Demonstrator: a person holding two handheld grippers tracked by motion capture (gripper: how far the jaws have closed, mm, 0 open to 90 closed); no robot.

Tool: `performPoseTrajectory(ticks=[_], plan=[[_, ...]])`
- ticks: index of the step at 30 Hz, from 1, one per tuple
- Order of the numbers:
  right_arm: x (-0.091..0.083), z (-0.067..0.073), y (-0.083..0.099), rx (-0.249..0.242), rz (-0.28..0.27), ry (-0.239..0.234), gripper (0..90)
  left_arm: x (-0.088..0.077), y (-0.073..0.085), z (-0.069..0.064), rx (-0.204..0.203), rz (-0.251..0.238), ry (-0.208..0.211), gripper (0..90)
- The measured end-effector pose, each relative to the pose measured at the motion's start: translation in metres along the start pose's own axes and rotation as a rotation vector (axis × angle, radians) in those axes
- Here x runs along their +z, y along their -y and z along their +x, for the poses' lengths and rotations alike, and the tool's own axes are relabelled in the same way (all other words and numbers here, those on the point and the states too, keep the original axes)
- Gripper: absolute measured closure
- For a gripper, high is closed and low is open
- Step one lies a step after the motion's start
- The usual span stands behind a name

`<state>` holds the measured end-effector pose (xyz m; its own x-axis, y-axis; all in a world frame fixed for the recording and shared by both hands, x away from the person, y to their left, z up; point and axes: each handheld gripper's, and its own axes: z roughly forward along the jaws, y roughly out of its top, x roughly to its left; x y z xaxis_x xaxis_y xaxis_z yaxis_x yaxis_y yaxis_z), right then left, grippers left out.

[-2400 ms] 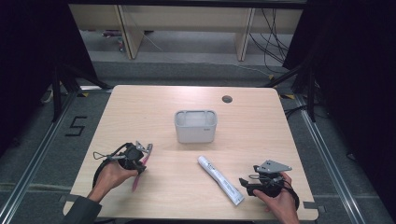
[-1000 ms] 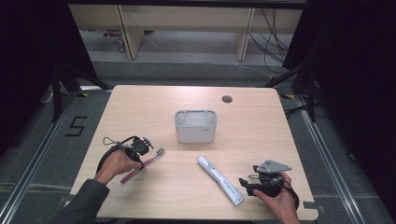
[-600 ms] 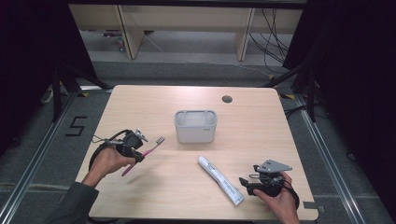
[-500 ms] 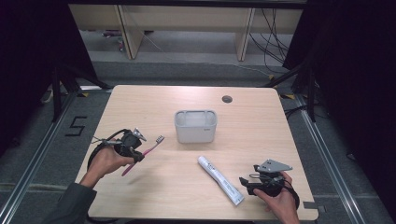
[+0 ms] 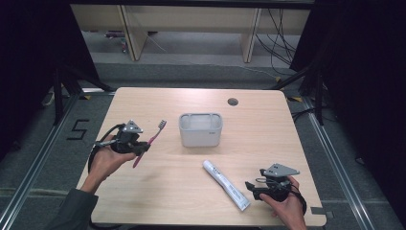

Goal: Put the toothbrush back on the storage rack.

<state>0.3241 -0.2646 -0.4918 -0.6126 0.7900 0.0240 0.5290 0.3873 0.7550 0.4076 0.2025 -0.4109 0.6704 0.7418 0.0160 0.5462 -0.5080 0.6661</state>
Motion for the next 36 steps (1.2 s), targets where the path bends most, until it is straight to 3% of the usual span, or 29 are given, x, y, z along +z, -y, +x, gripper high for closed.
performPoseTrajectory(ticks=[4, 8, 12, 16, 22, 24, 26, 33, 34, 35, 36], plan=[[0.0, 0.0, 0.0, -0.004, 0.001, -0.001, 24.4, -0.002, -0.002, 0.001, -0.014, -0.043, 0.007, 83.0], [0.0, 0.0, 0.0, 0.003, -0.002, 0.001, 24.4, -0.005, -0.006, 0.001, -0.045, -0.128, 0.011, 83.0], [0.0, 0.0, 0.0, 0.005, 0.0, 0.003, 24.4, -0.004, -0.011, 0.0, -0.075, -0.172, 0.034, 83.0], [0.0, 0.0, 0.0, 0.006, 0.0, 0.002, 24.5, -0.003, -0.016, -0.002, -0.091, -0.212, 0.031, 83.0], [0.0, -0.001, 0.0, -0.011, -0.008, 0.005, 24.6, 0.0, -0.025, -0.006, -0.098, -0.251, 0.042, 83.0], [0.0, 0.001, 0.0, 0.014, -0.002, -0.003, 24.7, 0.002, -0.028, -0.009, -0.102, -0.275, 0.035, 83.0], [0.0, 0.0, 0.0, 0.013, -0.003, -0.007, 24.7, 0.003, -0.03, -0.012, -0.072, -0.262, 0.04, 83.0], [0.0, 0.0, 0.0, 0.004, -0.005, -0.005, 24.7, 0.006, -0.044, -0.02, -0.087, -0.331, 0.053, 83.0], [-0.001, 0.002, 0.0, 0.039, 0.005, -0.004, 24.7, 0.006, -0.046, -0.02, -0.089, -0.34, 0.057, 82.9], [0.0, -0.001, 0.0, -0.01, -0.011, 0.003, 24.7, 0.007, -0.048, -0.02, -0.091, -0.346, 0.058, 83.0], [0.0, -0.001, 0.0, -0.01, -0.011, 0.003, 24.7, 0.008, -0.05, -0.02, -0.093, -0.358, 0.06, 83.0]])
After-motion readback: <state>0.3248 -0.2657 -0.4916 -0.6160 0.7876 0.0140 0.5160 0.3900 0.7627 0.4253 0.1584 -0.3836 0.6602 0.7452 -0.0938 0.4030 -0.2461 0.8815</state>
